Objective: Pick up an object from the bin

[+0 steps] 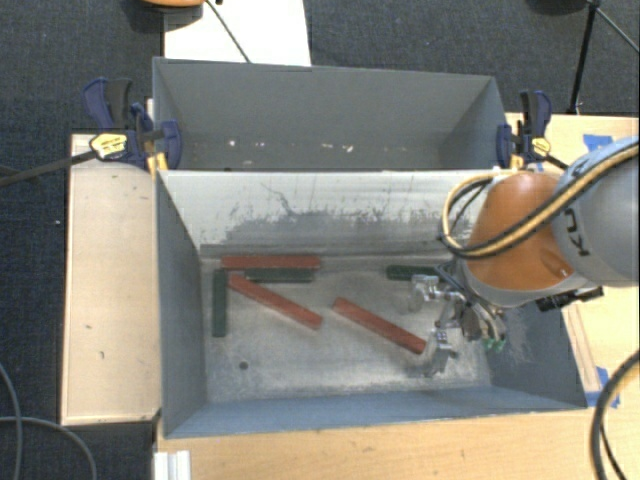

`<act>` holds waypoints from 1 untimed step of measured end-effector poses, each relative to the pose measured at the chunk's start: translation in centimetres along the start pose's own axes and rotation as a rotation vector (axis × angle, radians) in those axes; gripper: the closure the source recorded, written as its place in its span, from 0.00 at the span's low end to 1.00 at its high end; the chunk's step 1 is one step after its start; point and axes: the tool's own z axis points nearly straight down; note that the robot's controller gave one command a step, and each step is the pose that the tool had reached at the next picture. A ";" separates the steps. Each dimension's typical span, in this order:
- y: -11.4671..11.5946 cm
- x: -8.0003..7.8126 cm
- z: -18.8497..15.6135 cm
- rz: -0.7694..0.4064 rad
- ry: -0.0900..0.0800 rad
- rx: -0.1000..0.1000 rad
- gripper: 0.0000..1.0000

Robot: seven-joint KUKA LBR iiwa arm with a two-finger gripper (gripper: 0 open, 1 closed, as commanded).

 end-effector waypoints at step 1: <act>1.3 -2.8 0.9 0.074 -0.001 0.000 1.00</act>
Offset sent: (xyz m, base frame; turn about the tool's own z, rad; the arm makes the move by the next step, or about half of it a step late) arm 0.0000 0.0000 0.0000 0.0000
